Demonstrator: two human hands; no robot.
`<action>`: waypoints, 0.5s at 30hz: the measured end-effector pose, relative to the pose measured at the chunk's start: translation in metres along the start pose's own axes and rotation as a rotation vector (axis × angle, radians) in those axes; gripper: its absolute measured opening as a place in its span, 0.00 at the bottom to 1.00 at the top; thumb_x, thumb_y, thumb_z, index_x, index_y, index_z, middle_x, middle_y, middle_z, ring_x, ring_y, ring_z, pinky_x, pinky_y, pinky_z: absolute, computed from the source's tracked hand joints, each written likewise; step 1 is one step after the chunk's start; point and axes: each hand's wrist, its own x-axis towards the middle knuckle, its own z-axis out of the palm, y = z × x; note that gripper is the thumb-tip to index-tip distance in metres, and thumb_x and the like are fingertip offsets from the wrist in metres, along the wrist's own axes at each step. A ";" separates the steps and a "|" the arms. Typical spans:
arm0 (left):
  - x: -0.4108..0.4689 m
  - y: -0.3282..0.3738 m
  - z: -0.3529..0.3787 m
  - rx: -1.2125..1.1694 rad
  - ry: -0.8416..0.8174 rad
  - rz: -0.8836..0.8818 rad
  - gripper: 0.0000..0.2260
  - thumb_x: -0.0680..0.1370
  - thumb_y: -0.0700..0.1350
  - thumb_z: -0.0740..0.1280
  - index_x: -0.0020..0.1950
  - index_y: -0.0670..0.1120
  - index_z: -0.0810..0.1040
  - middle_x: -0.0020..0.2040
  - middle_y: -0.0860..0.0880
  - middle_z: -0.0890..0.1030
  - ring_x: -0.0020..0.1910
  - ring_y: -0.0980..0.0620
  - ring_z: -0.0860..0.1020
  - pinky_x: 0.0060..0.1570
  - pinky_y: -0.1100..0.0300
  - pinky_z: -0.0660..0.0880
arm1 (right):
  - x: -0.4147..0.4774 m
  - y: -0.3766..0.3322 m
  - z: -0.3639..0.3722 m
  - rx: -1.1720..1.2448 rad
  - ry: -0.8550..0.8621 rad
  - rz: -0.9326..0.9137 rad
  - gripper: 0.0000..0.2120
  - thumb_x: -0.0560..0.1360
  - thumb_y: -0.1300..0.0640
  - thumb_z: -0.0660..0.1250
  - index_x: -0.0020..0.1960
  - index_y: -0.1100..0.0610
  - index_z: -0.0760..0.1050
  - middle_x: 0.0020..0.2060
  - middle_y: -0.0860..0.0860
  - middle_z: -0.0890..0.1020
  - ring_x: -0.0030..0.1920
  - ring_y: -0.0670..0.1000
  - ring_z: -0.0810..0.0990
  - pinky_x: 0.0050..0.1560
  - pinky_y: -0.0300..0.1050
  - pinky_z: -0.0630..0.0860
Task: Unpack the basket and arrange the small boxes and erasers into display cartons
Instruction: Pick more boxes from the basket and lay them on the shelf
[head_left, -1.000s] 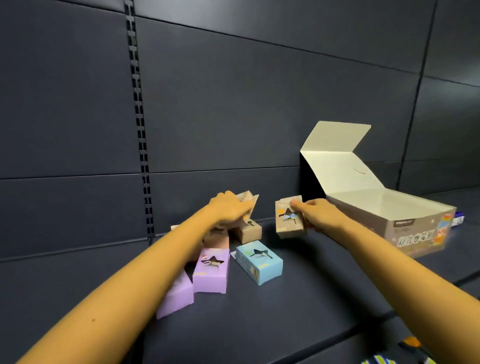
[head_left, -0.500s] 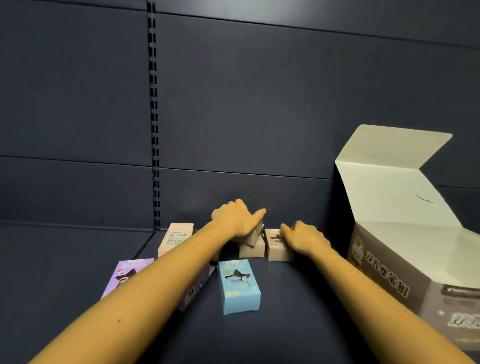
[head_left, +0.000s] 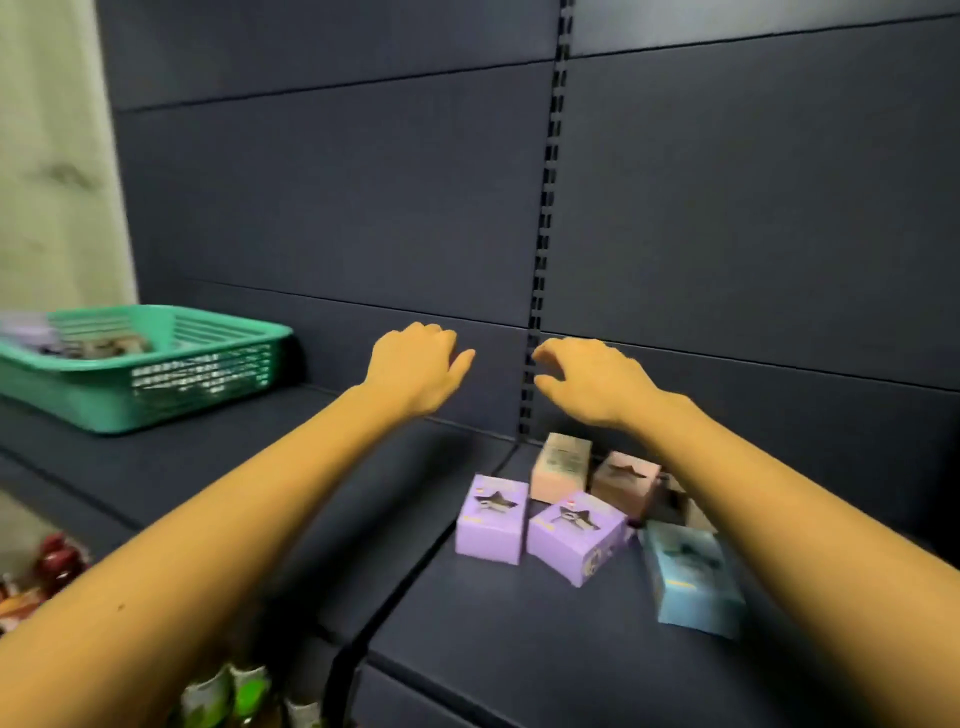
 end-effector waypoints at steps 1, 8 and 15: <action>-0.008 -0.020 -0.003 0.035 -0.011 -0.034 0.20 0.81 0.55 0.53 0.56 0.42 0.76 0.57 0.44 0.78 0.57 0.43 0.74 0.50 0.52 0.69 | 0.006 -0.016 0.006 0.008 -0.015 -0.041 0.20 0.79 0.50 0.57 0.70 0.52 0.65 0.67 0.50 0.72 0.65 0.55 0.71 0.59 0.51 0.70; -0.069 -0.167 -0.030 0.140 -0.057 -0.266 0.19 0.80 0.55 0.55 0.61 0.44 0.74 0.62 0.43 0.76 0.63 0.42 0.72 0.57 0.50 0.69 | 0.053 -0.151 0.037 0.104 -0.023 -0.286 0.20 0.80 0.52 0.56 0.71 0.50 0.64 0.68 0.48 0.71 0.66 0.53 0.71 0.62 0.52 0.72; -0.118 -0.296 -0.054 0.241 -0.101 -0.298 0.20 0.80 0.55 0.55 0.63 0.44 0.72 0.63 0.45 0.75 0.64 0.44 0.71 0.59 0.52 0.67 | 0.102 -0.290 0.060 0.113 -0.030 -0.387 0.19 0.79 0.49 0.57 0.69 0.50 0.67 0.66 0.50 0.74 0.63 0.55 0.73 0.56 0.51 0.73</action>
